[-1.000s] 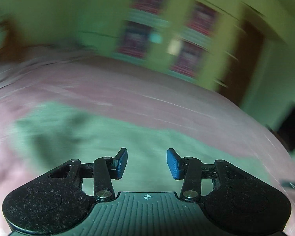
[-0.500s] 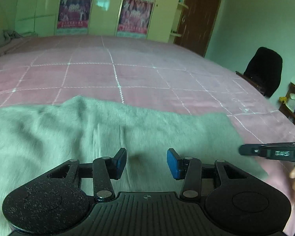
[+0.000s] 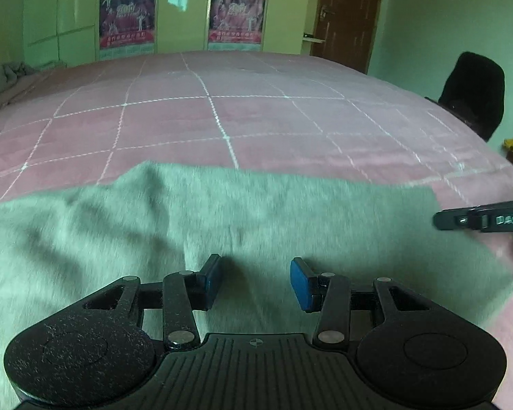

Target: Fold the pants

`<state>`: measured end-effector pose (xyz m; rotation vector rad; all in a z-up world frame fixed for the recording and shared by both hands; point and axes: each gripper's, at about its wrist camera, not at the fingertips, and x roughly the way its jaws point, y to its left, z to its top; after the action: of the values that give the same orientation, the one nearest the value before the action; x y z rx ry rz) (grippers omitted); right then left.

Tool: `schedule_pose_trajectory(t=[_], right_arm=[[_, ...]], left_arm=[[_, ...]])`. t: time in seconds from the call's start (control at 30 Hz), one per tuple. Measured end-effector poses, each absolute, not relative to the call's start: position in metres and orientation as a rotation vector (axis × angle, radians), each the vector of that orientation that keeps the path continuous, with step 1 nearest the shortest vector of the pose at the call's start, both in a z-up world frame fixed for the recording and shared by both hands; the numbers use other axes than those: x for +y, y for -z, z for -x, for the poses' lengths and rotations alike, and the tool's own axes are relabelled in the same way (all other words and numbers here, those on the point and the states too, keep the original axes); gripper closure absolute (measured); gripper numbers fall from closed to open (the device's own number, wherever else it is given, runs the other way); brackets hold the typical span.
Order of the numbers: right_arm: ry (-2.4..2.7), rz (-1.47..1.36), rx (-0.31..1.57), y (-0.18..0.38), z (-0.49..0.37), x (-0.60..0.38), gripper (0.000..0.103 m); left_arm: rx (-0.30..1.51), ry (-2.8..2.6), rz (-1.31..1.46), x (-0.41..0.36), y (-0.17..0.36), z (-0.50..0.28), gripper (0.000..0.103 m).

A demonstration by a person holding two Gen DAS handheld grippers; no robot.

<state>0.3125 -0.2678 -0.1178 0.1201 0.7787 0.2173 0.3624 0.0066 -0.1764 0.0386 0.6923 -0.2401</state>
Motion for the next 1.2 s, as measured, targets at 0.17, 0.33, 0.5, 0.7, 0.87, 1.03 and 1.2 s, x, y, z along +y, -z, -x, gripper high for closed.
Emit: schedule_pose_trajectory(t=[0.17,0.33,0.5,0.7,0.87,1.03,1.2], right_arm=[[-0.257,-0.083,0.721,0.122,-0.262,-0.277,0.078],[-0.260,-0.104,0.707,0.125,-0.225,-0.288,0.054],[-0.256,-0.176,0.637,0.110,-0.205,-0.297,0.054],[-0.215,-0.167,0.717,0.113,-0.213,-0.290,0.053],[-0.185,-0.181,0.643,0.101,-0.201,-0.309,0.049],[-0.102,-0.214,0.603,0.100,-0.195,-0.344,0.044],[-0.015,-0.275,0.609,0.104,-0.196,-0.376,0.041]], left_arm=[[0.683,0.181,-0.077,0.009,0.174,-0.334,0.041],[0.698,0.158,0.002,0.025,0.174,-0.319,0.037],[0.696,0.158,-0.013,0.026,0.174,-0.306,0.037],[0.697,0.166,0.002,0.032,0.171,-0.297,0.035],[0.608,0.112,0.020,0.066,0.151,-0.268,0.020],[0.540,-0.048,0.185,0.153,0.146,-0.241,0.019],[0.531,-0.221,0.565,0.256,0.174,-0.227,0.018]])
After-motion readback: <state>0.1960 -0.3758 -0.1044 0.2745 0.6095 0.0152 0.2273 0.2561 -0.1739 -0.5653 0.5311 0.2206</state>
